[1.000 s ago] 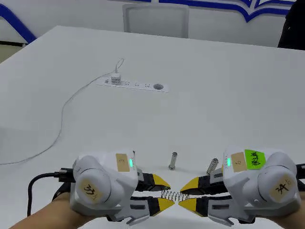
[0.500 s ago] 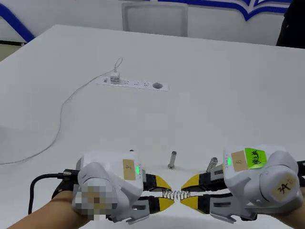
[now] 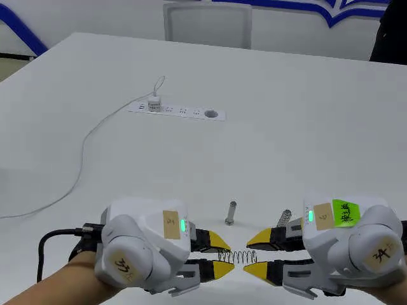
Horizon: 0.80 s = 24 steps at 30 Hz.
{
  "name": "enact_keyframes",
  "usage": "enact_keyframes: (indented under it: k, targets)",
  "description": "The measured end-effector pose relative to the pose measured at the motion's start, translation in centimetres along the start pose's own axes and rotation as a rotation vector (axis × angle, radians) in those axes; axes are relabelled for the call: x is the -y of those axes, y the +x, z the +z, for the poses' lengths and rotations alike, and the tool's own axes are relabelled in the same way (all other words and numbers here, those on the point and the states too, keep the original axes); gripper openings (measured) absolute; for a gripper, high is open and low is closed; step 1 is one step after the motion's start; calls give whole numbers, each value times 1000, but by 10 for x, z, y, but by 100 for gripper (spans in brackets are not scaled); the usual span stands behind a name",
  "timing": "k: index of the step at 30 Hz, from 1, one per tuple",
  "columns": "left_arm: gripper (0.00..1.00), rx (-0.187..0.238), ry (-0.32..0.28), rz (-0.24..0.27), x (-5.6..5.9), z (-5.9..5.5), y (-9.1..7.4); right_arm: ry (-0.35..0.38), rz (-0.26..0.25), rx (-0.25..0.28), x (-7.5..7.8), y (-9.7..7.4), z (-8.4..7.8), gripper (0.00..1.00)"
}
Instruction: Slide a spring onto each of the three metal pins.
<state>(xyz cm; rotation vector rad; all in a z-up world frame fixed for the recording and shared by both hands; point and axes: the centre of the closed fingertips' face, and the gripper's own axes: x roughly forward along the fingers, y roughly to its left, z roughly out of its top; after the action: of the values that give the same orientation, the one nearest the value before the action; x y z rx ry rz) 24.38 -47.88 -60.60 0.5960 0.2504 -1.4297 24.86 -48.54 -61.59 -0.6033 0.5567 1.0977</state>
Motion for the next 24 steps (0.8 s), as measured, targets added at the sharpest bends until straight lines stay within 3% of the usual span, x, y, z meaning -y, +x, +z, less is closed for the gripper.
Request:
enact_keyframes:
  k: [8,13,14,17,24]
  targets:
    - [10,-9,4,-10,3,-3,0,12,42,41,-5,-5,8,11]
    - [10,-44,55,-2,5,-6,1,2,69,91,-10,-8,20,11]
    - [10,-45,51,0,4,-6,1,-2,68,98,-11,-8,22,11]
    - [10,-19,-49,-3,5,-7,1,4,83,123,-13,-9,28,11]
    - [10,-5,-74,17,-1,-5,-2,58,87,176,-8,-8,43,11]
